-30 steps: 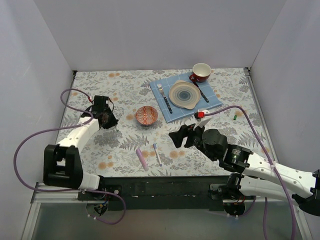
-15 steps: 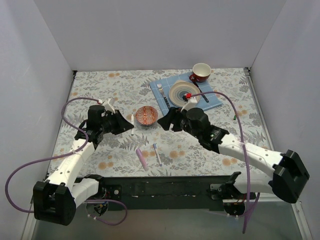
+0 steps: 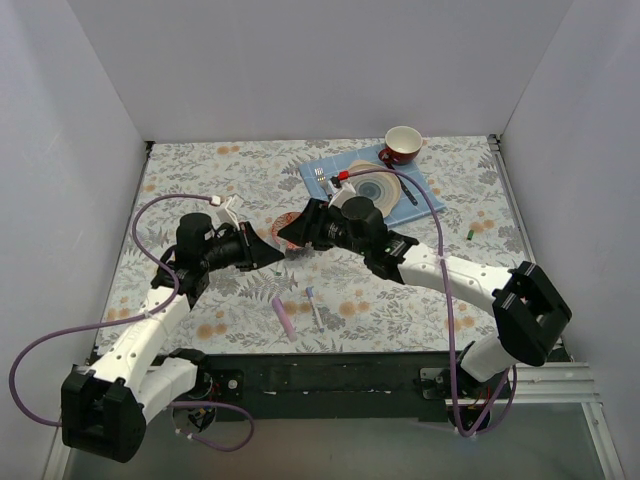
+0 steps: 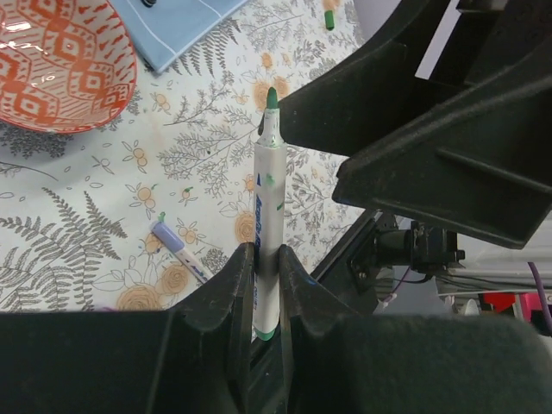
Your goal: Insert the pens into the pen caps
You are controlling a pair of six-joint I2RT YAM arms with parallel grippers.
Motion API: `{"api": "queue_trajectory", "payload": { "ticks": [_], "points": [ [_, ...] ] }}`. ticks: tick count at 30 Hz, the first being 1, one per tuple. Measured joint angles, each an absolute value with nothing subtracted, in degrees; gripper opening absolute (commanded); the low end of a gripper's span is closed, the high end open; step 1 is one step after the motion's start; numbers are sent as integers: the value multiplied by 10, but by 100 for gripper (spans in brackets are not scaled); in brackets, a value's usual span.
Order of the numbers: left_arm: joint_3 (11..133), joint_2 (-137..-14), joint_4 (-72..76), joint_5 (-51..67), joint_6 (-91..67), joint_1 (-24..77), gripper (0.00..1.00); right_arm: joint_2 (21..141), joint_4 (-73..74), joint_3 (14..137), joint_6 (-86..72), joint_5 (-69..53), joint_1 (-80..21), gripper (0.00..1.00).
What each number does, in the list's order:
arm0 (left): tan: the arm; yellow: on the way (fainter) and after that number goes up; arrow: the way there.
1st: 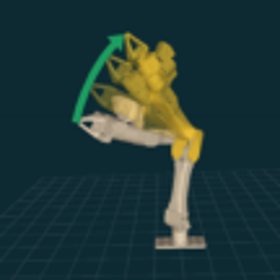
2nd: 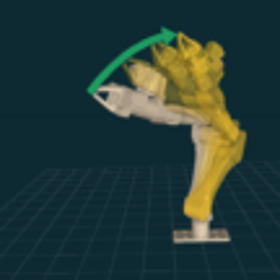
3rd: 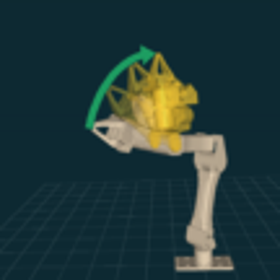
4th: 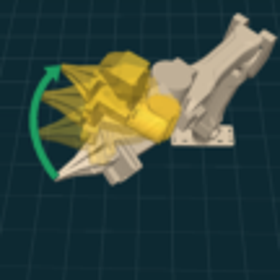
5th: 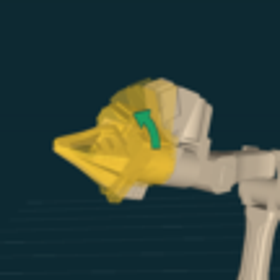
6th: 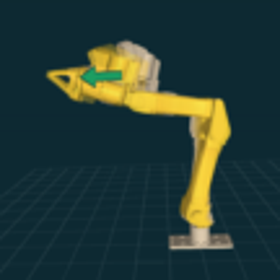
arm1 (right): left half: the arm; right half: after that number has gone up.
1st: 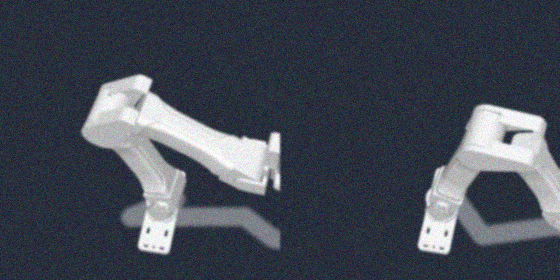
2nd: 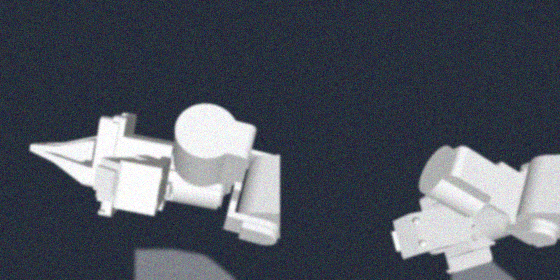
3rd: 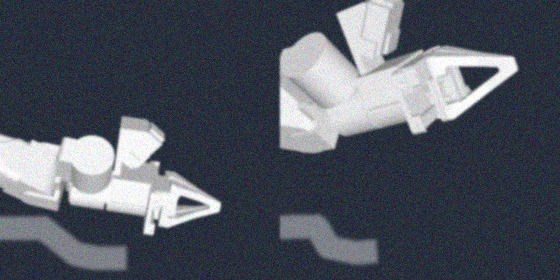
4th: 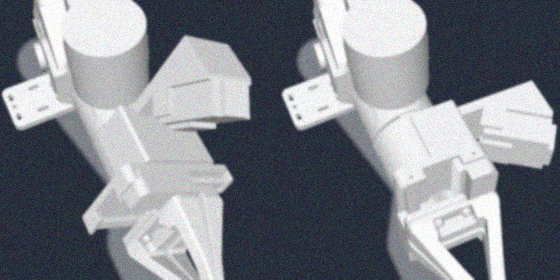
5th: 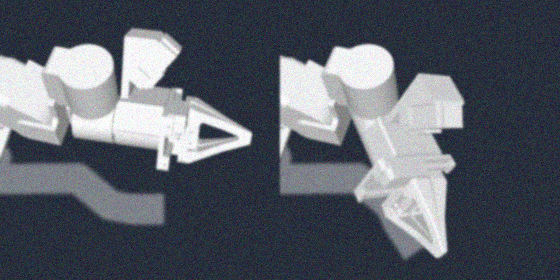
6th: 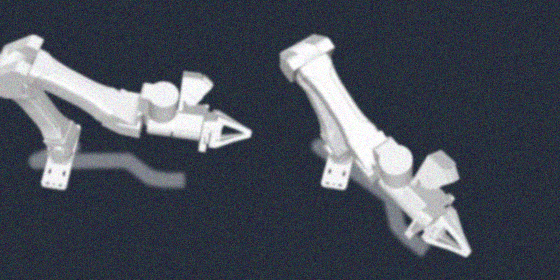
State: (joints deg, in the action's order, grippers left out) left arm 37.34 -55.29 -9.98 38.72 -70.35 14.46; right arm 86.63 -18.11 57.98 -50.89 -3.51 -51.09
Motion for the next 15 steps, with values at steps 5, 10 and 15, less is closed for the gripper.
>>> {"api": "queue_trajectory", "payload": {
  "ticks": [5,10,15],
  "points": [
    [363,-549,-83,402,-703,156,0,869,-191,580,-526,-31,-517,57],
    [361,-549,-72,405,-705,164,0,878,-197,580,-538,-31,-525,53],
    [361,-549,-64,406,-708,168,0,878,-198,580,-539,-20,-538,11]
  ]
}}
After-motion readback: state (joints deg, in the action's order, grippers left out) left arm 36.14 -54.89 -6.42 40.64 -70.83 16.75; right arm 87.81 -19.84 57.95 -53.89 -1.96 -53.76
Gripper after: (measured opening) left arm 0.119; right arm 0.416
